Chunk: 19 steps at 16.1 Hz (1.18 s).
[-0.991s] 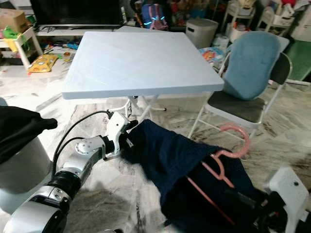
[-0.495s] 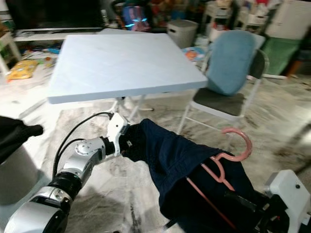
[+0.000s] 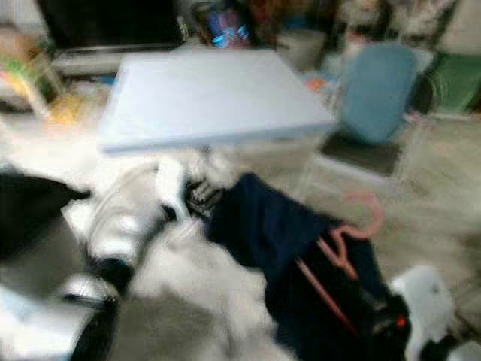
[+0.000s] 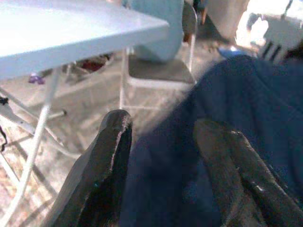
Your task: Hang hanger
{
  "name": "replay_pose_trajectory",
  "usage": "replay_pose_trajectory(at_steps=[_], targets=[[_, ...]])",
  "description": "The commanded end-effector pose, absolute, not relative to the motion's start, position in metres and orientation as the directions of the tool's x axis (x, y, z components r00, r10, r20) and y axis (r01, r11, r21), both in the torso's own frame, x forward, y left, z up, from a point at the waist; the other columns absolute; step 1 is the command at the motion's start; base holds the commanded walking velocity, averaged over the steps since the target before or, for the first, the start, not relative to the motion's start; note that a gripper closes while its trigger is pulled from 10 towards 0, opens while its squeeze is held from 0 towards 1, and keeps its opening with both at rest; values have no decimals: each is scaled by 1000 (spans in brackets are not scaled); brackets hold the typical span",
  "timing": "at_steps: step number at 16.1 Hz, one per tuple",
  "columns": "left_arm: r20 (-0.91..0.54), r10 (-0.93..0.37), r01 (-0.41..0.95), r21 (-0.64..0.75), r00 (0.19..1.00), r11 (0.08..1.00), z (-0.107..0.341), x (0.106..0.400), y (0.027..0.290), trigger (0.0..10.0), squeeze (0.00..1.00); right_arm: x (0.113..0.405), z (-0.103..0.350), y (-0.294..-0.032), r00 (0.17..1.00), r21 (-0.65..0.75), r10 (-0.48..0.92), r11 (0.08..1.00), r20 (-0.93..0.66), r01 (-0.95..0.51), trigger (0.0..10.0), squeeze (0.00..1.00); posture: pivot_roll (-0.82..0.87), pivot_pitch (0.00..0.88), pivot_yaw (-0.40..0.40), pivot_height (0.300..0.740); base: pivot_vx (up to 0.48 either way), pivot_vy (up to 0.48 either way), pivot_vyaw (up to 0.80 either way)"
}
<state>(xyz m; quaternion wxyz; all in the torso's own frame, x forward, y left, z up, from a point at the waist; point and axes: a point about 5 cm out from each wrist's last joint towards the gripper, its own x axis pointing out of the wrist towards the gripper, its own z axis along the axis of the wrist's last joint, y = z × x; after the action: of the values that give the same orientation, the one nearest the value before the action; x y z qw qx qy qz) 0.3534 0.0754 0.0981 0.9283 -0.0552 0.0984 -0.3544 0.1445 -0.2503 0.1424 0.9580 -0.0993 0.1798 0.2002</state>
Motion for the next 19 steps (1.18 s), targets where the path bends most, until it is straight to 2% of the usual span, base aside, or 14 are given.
replay_pose_trajectory(at_steps=[1,4,8,14,19], targets=[[-134,-672,656,-144,729,741,108,360,76,10000,0,147,149,-244,874,-142,358,896,-330,-421,0,0,-70,0,32,740,412,0,0],[-163,-654,624,-200,739,755,101,357,71,10000,0,150,138,-242,885,-156,327,906,-331,-393,0,0,-75,0,22,740,0,0,0],[-204,-660,629,-200,723,751,81,344,74,10000,0,156,132,-237,890,-167,317,908,-327,-385,0,0,-60,0,7,740,0,0,0],[-212,-649,621,-189,731,761,71,335,77,10000,0,167,128,-226,842,-184,401,855,-360,-486,0,0,-26,0,-67,740,0,0,0],[-212,-589,561,-180,780,808,68,336,90,10000,0,172,122,-218,846,-169,410,859,-340,-484,0,0,-12,0,-39,740,0,0,0]])
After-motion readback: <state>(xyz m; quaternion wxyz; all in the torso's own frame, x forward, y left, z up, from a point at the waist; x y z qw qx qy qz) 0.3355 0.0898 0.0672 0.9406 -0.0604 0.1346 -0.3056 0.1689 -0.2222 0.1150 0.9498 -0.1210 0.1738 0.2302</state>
